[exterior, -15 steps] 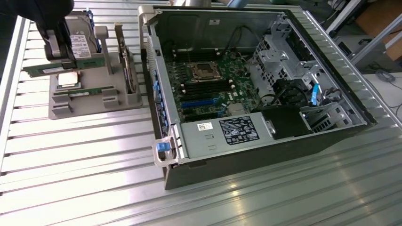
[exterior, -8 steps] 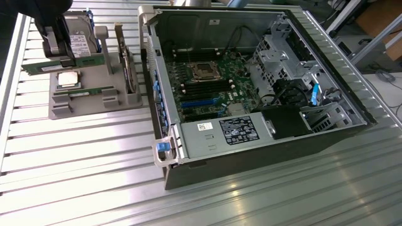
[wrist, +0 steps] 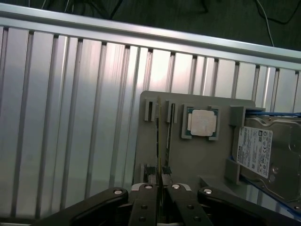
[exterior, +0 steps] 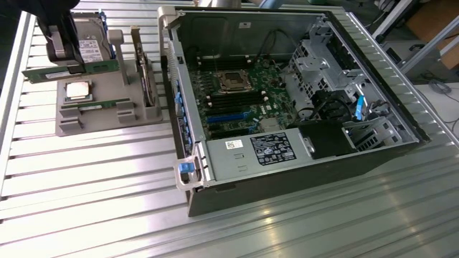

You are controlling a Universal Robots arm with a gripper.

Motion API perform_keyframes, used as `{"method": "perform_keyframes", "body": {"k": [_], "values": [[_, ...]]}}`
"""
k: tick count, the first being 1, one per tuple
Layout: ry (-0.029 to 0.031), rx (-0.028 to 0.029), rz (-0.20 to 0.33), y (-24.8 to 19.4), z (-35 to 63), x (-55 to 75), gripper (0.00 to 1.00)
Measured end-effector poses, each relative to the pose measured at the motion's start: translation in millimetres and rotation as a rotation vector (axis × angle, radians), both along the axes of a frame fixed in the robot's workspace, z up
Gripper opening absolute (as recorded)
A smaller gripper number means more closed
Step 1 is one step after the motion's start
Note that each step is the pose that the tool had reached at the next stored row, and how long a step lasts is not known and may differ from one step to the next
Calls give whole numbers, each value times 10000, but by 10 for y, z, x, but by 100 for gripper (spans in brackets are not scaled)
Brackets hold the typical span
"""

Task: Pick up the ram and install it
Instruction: 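Pick up the ram and move it above insertion slot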

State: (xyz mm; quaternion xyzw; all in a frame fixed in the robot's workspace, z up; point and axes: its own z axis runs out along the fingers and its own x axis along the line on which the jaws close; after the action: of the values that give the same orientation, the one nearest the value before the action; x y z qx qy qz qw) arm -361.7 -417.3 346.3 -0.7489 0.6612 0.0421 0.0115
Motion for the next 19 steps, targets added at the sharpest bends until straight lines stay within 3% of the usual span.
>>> {"method": "perform_keyframes", "body": {"k": [19], "values": [[0, 4, 0, 0, 150, 0, 14]]}}
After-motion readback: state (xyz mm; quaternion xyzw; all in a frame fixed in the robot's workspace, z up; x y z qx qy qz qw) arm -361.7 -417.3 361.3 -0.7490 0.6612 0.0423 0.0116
